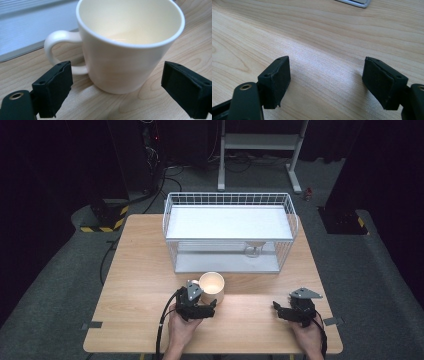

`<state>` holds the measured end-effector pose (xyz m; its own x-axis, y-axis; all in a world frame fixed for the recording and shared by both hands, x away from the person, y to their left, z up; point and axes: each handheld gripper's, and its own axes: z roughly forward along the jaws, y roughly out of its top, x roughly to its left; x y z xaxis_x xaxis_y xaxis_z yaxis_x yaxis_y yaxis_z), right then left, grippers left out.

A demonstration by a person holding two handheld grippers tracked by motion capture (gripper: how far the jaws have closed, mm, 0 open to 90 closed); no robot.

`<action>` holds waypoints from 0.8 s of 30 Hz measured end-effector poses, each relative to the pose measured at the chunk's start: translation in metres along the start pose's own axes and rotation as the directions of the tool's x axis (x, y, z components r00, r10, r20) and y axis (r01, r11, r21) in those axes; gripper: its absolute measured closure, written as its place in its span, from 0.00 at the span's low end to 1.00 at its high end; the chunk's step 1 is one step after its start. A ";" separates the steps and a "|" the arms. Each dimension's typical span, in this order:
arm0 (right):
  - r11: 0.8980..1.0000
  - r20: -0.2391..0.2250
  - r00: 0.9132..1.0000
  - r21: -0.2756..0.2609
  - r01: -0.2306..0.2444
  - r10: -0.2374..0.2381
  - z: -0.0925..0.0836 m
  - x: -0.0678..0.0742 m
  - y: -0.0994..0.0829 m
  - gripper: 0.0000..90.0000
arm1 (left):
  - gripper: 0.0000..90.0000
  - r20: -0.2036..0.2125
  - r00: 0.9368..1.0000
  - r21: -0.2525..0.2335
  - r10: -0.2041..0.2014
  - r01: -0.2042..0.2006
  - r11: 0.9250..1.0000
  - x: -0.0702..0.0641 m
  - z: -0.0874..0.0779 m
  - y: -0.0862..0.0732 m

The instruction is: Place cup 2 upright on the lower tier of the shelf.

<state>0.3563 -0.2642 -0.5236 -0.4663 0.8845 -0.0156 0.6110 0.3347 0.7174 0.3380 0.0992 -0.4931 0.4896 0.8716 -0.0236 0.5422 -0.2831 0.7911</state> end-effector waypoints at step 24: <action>1.000 0.000 1.000 0.000 0.000 0.000 0.000 0.000 0.000 0.25 | 0.02 -0.033 0.998 -0.063 -0.055 0.053 0.997 -0.007 0.024 0.013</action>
<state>0.3563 -0.2641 -0.5236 -0.4663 0.8845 -0.0156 0.6109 0.3348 0.7174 0.3580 0.0797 -0.4980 0.4362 0.8987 -0.0466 0.5232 -0.2111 0.8256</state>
